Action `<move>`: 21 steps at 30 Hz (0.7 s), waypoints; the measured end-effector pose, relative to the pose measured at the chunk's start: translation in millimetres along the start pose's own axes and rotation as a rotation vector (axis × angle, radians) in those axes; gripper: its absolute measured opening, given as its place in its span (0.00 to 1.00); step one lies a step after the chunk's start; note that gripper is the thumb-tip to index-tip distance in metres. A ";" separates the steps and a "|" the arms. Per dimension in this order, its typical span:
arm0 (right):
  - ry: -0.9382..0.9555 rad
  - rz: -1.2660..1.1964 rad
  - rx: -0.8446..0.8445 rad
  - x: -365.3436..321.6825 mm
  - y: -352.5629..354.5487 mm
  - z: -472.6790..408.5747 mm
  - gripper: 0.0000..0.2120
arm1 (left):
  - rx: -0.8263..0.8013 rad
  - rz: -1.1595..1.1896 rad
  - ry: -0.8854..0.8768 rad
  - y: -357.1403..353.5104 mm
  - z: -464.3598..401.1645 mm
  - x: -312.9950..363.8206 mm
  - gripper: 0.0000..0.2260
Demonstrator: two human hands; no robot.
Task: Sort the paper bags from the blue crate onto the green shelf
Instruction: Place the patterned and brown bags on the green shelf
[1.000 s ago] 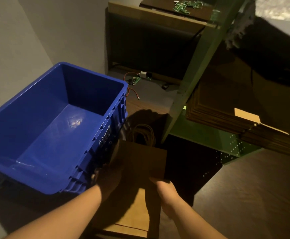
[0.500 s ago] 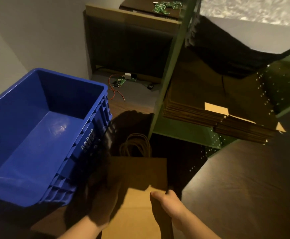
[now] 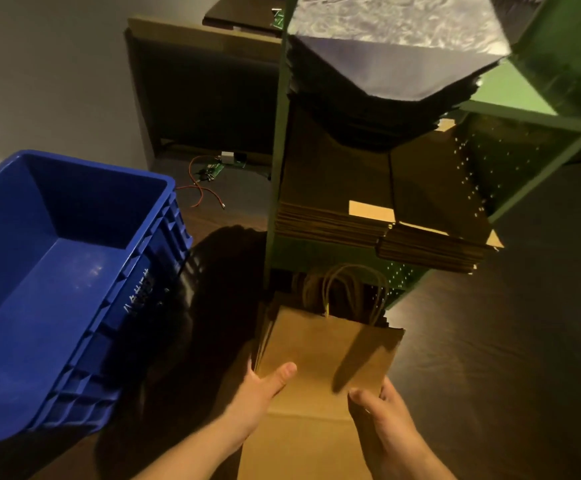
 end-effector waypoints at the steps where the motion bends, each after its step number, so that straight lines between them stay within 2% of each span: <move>1: 0.013 -0.002 0.005 -6.0 5.2 1.8 0.15 | -0.004 -0.020 0.014 -4.6 5.2 10.5 0.51; 5: 0.127 0.089 0.043 -45.0 15.8 7.5 0.15 | -0.014 0.050 -0.009 -14.8 -6.0 25.1 0.53; 7: 0.197 0.129 0.040 -67.0 13.8 10.1 0.17 | -0.008 0.118 -0.027 -15.1 -12.2 34.8 0.48; 8: 0.226 0.134 0.036 -76.3 13.2 10.2 0.17 | 0.011 0.183 -0.037 -16.3 -12.6 46.8 0.36; 10: 0.274 0.137 0.031 -93.4 12.4 9.0 0.17 | 0.074 0.161 -0.056 -11.5 -19.6 60.8 0.01; 11: 0.289 0.136 0.026 -100.7 11.5 8.3 0.18 | 0.065 0.131 -0.124 -12.2 -23.7 73.5 0.08; 13: 0.301 0.126 0.014 -109.6 10.7 2.6 0.20 | 0.037 0.181 -0.155 -14.1 -28.1 94.6 0.04; 15: 0.278 0.127 -0.007 -112.9 7.1 -4.0 0.20 | 0.032 0.254 -0.181 -11.1 -31.6 106.9 0.16; 17: 0.244 0.146 -0.025 -113.8 2.2 -9.0 0.19 | 0.020 0.279 -0.173 -9.8 -37.0 110.1 0.20; 21: 0.200 0.194 -0.014 -113.5 -4.7 -15.9 0.09 | -0.005 0.357 -0.089 -9.3 -44.9 95.6 0.31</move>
Point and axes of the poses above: each hand's wrist, its own z-axis away from the middle knuckle, its own y-axis out of the back of the hand, x = y × z, the point moved 10 cm from there along -z, towards the middle knuckle, and after that the axes turned 8 degrees about -z, right-handed, at the moved point
